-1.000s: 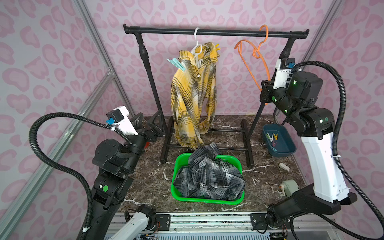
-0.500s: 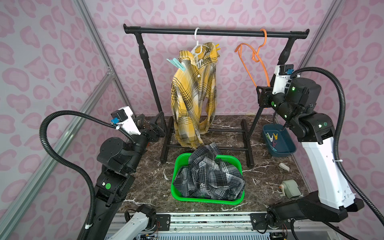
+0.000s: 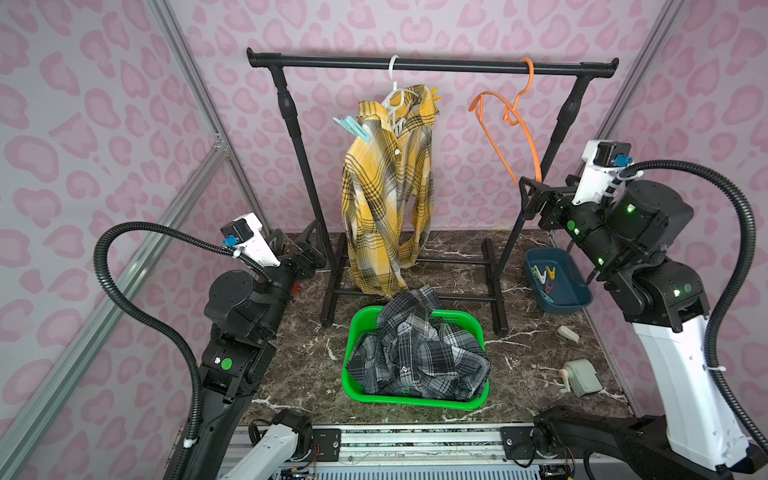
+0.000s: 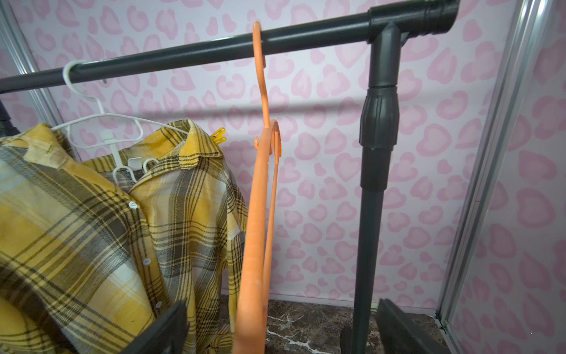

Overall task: Remove the clothespins securing long-sleeve shirts to the hanger
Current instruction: Place the hanger on the clothesline.

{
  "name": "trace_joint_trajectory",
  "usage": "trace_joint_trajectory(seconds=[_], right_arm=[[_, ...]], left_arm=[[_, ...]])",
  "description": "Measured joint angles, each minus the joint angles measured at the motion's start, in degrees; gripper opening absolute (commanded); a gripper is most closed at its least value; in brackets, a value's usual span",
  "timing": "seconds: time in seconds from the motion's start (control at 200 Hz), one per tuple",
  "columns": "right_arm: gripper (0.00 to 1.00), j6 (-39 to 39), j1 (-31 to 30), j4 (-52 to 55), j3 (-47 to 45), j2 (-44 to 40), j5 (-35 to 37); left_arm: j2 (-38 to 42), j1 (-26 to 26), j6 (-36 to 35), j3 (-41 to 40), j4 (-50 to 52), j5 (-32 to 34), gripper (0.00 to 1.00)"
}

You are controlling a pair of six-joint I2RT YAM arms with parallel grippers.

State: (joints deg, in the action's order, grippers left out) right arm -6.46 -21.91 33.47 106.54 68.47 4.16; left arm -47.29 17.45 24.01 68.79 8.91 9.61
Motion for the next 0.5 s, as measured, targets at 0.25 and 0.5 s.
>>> trace_joint_trajectory(seconds=[0.25, 0.5], right_arm=[[0.98, 1.99, -16.35, -2.4, 5.46, -0.92, 5.03], [0.98, 11.89, -41.03, -4.17, 20.48, 16.76, 28.02]], left_arm=[[-1.86, -5.97, 1.97, -1.88, -0.33, -2.19, 0.97], [-3.23, -10.95, 4.02, -4.28, -3.41, -5.46, 0.97]])
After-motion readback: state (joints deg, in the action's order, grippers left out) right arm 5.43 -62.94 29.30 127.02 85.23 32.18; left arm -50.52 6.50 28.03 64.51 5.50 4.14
